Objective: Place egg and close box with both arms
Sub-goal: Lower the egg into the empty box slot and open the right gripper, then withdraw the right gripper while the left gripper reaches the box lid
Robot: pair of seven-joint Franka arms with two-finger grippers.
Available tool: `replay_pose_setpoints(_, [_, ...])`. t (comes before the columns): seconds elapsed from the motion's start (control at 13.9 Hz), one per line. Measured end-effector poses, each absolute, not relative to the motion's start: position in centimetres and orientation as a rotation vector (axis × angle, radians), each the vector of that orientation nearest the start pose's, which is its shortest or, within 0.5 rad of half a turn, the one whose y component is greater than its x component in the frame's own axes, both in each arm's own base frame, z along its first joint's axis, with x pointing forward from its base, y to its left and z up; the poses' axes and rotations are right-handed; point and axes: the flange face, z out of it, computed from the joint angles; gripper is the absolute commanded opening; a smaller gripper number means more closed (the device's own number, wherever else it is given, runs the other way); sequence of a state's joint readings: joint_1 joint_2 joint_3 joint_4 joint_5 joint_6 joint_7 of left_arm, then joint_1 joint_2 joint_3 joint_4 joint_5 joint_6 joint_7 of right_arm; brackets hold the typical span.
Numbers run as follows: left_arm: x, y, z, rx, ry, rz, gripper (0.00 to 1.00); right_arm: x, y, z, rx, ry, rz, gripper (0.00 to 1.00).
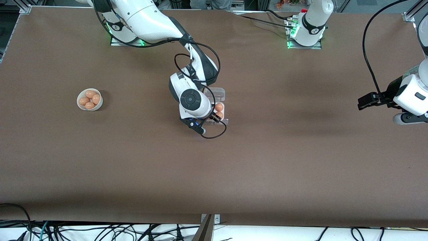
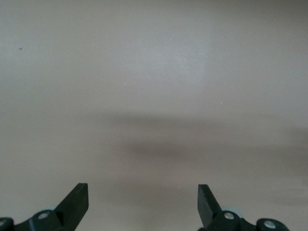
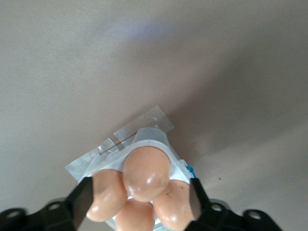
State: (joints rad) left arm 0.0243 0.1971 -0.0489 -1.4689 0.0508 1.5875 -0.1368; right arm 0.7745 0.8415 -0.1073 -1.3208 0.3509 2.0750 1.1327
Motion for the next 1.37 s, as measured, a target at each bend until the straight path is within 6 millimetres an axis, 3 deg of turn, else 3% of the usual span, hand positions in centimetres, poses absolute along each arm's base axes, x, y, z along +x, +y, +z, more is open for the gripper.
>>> replay_pose_setpoints(0.22, [61.3,-1.3,55.7,-3.088,-0.153,0.12,1.0,57.0,47.5,23.8,-2.905,0.901,0.288,1.0])
replay_pose_setpoints(0.36, [61.1,-2.8,55.4,-3.092,-0.113,0.15,1.0,58.8,45.6,25.3,-2.909,0.841,0.247,1.0])
replay_pose_setpoints(0.58, [60.5,-10.3,53.4,-3.082,0.074,0.24,1.0,62.0,40.7,29.1,-2.934,0.743,0.218,1.0])
replay_pose_setpoints(0.79, [58.7,-18.3,51.7,-3.095,0.232,0.338,1.0,64.3,34.1,32.8,-3.028,0.598,0.244,1.0])
replay_pose_setpoints(1.08, [57.6,-23.4,49.6,-3.265,0.155,0.531,1.0,66.1,25.6,35.8,-3.126,0.429,0.317,1.0])
replay_pose_setpoints(1.23, [56.9,-26.3,47.8,-3.263,0.119,0.62,1.0,66.9,22.1,37.1,-3.152,0.337,0.312,1.0])
replay_pose_setpoints(1.37, [55.3,-30.8,45.0,-3.225,0.082,0.73,0.84,67.5,19.6,38.5,-3.165,0.253,0.281,1.0])
